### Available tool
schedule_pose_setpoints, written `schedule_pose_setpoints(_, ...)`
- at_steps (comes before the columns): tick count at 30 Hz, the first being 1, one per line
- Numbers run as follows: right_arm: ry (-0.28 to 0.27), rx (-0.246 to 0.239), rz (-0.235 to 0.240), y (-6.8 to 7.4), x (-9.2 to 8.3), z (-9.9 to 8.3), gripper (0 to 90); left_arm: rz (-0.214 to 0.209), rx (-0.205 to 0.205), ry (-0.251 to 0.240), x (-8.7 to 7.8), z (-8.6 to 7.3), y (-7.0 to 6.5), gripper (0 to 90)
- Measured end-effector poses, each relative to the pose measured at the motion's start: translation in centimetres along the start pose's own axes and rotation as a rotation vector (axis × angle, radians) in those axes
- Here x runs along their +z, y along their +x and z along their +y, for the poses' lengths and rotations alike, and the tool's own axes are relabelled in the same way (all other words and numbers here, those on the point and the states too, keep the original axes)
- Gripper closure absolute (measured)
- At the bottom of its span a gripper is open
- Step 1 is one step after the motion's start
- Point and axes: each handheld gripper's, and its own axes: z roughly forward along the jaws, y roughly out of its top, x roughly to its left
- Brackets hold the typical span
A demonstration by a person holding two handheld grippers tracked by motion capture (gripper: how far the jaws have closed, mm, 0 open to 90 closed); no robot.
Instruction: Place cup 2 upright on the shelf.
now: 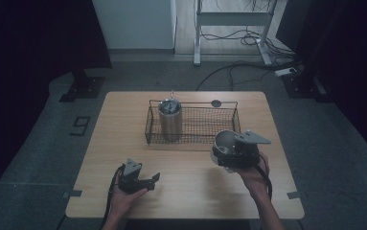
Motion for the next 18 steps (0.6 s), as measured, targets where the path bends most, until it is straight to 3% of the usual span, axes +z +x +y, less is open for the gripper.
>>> schedule_pose_setpoints(10,-0.007,-0.014,0.018,-0.1,0.7,1.8,6.5,-0.007,0.004,0.005,0.0,0.0,0.0,13.6)
schedule_pose_setpoints(18,-0.003,-0.024,0.007,-0.5,1.4,2.7,6.5,-0.006,-0.009,0.003,-0.1,0.0,0.5,13.8)
